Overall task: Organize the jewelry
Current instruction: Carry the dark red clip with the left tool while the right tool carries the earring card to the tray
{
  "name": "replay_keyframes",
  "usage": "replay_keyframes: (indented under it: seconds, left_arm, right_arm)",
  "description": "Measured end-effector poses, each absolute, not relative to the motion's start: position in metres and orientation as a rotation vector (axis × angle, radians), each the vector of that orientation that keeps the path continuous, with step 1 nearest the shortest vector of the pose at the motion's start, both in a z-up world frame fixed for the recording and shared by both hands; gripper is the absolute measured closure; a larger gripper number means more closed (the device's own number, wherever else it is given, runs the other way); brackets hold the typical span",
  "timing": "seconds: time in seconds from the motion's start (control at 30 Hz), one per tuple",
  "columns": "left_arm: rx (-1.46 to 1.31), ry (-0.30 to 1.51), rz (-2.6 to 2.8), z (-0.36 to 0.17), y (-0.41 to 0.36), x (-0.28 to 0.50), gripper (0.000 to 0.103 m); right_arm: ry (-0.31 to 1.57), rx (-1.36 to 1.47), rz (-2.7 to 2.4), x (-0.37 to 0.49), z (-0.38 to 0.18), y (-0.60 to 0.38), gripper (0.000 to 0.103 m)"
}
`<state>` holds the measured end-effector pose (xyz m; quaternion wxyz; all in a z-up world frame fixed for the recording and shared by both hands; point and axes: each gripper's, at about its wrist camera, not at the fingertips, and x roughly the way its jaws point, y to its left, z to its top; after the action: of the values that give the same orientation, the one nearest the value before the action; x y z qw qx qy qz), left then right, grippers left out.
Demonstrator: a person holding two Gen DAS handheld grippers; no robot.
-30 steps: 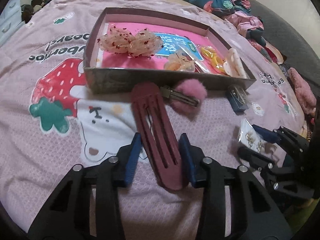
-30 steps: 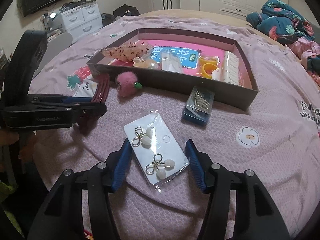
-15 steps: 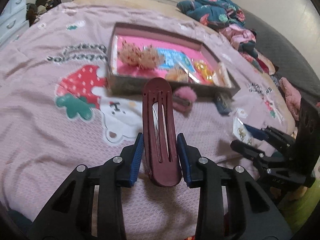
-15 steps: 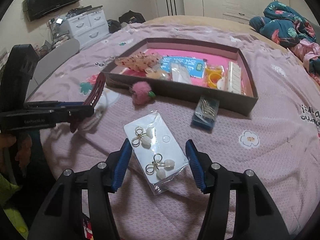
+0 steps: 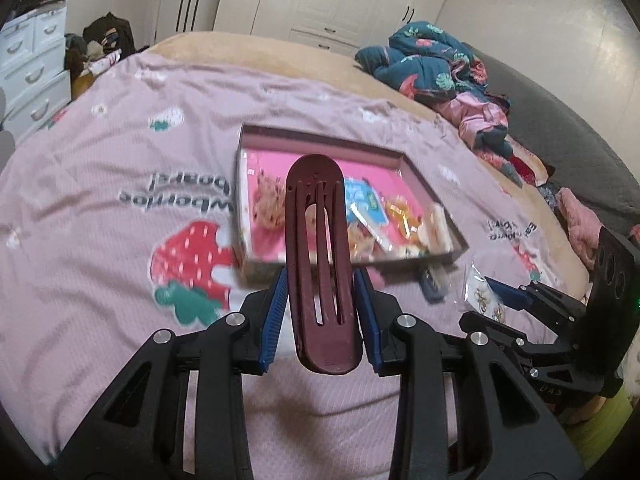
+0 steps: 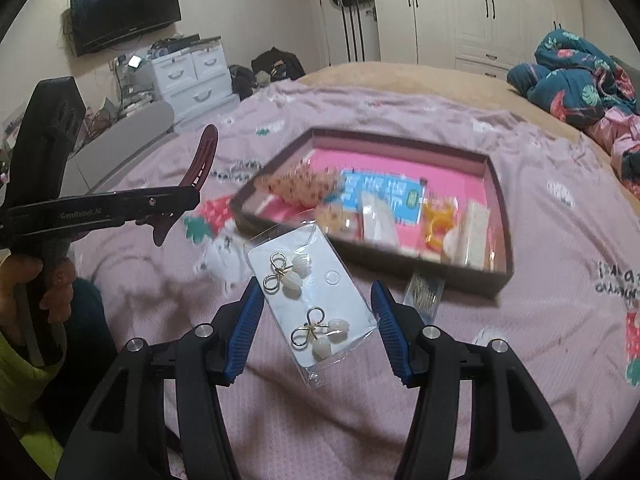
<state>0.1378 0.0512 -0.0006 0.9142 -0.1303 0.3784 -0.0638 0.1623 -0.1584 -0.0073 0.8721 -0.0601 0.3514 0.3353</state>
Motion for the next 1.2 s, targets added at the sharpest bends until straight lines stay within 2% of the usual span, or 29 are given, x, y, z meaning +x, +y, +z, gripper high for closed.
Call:
replay_keyframes:
  seconds: [0.33, 0.63, 1.2]
  left_arm:
    - [-0.258, 0.753, -0.155, 0.016, 0.047, 0.171, 0.077]
    - [-0.267, 0.769, -0.159, 0.008, 0.044, 0.204, 0.077]
    - [-0.265, 0.871, -0.128, -0.047, 0.048, 0.240, 0.077]
  right_arm:
    - [0.656, -0.098, 0.650, 0.195, 0.025, -0.159, 0.049]
    - [0.632, -0.085, 0.587, 0.229, 0.035, -0.169, 0.049]
    - [0.763, -0.091, 0.493, 0.285, -0.021, -0.165, 0.049]
